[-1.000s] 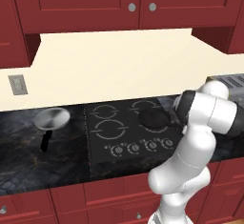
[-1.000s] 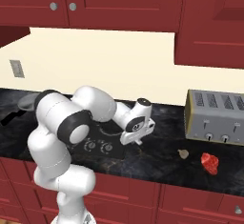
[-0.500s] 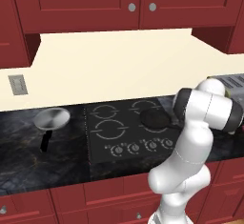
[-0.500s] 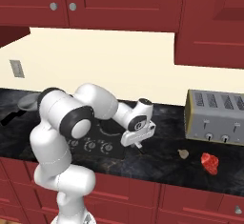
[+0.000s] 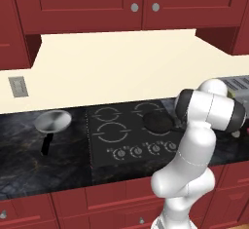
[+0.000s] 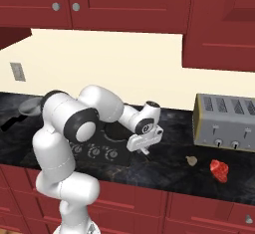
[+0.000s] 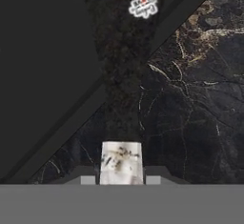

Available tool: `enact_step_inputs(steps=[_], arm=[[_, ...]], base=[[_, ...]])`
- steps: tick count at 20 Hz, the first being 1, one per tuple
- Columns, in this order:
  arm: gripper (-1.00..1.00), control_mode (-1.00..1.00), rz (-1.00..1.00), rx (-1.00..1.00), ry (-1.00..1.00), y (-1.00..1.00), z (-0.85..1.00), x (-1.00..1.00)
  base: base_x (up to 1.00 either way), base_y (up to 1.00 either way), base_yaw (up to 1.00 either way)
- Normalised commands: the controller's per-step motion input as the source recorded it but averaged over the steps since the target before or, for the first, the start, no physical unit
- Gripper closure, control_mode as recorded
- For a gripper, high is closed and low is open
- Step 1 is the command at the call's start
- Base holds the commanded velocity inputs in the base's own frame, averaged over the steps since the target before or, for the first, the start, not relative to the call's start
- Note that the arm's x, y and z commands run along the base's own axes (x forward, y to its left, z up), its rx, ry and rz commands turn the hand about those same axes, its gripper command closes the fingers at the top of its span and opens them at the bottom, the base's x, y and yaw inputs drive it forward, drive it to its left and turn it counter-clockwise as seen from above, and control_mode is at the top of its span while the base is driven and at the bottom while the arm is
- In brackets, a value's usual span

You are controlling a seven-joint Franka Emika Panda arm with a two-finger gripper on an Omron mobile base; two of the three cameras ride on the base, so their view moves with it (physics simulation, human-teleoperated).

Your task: Place both pans onto different burners. Then place the garlic and the steak on different pans.

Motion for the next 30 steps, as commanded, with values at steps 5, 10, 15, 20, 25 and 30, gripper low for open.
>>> enact_step_inputs(steps=[5, 10, 15, 20, 25, 30], arm=[[-1.0, -1.0, 0.0, 0.0, 0.0, 0.0, 0.05, 0.0], [-1.0, -1.0, 0.0, 0.0, 0.0, 0.02, 0.63, -0.05], [-1.0, -1.0, -0.06, 0.0, 0.0, 0.25, 0.71, -0.29], [-1.0, -1.0, -0.25, 0.0, 0.0, 0.54, 0.47, -0.6], [-1.0, -1.0, -0.36, 0.0, 0.0, 0.71, 0.37, -0.49], [-1.0, -1.0, -0.19, 0.0, 0.03, 0.95, 0.39, -0.03]], base=[[0.0, 0.0, 0.0], [0.0, 0.0, 0.0], [0.0, 0.0, 0.0], [0.0, 0.0, 0.0], [0.0, 0.0, 0.0], [0.0, 0.0, 0.0]])
